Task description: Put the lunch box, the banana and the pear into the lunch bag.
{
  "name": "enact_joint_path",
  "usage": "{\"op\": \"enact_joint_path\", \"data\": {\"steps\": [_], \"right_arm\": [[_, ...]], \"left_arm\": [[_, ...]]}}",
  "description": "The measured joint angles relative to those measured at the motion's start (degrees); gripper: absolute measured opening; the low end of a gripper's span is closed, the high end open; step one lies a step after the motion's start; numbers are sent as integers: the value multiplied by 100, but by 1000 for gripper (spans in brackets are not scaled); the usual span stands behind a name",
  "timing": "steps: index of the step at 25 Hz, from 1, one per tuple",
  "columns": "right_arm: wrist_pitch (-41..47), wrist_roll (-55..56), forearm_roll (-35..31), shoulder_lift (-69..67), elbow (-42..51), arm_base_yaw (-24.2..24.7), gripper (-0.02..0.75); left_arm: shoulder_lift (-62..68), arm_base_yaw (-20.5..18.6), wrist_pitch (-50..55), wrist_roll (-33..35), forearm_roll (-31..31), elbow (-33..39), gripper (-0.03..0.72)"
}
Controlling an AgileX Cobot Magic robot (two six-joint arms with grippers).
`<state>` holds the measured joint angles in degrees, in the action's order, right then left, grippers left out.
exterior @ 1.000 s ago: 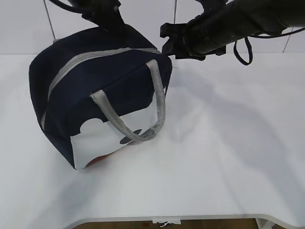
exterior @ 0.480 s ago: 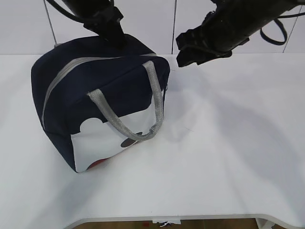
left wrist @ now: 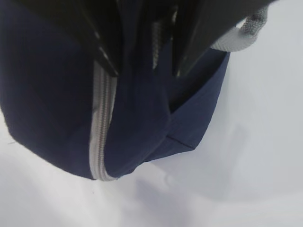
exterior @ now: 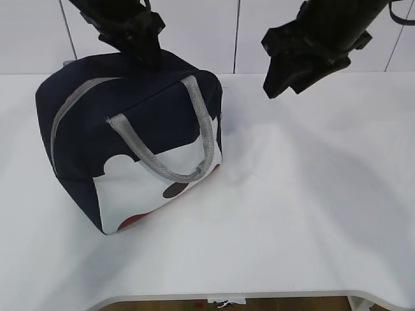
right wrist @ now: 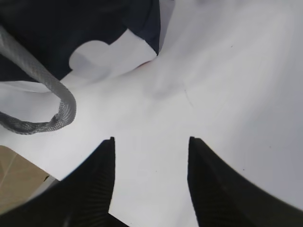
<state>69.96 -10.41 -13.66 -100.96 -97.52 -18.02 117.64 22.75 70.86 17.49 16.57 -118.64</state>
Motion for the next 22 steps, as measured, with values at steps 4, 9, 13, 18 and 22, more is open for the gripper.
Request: {"op": "enact_joint_path", "data": {"steps": [4, 9, 13, 18, 22], "right_arm": [[51, 149, 63, 80, -98, 0, 393], [77, 264, 219, 513, 94, 0, 396], [115, 264, 438, 1212, 578, 0, 396], [172, 271, 481, 2120, 1171, 0, 395], [175, 276, 481, 2752, 1655, 0, 395]], "left_arm": [[-285, 0, 24, -346, -183, 0, 314], [-678, 0, 38, -737, -541, 134, 316], [-1808, 0, 51, -836, -713, 985, 312], [-3090, 0, 87, -850, -943, 1948, 303], [-4032, 0, 100, -850, -954, 2644, 286]]}}
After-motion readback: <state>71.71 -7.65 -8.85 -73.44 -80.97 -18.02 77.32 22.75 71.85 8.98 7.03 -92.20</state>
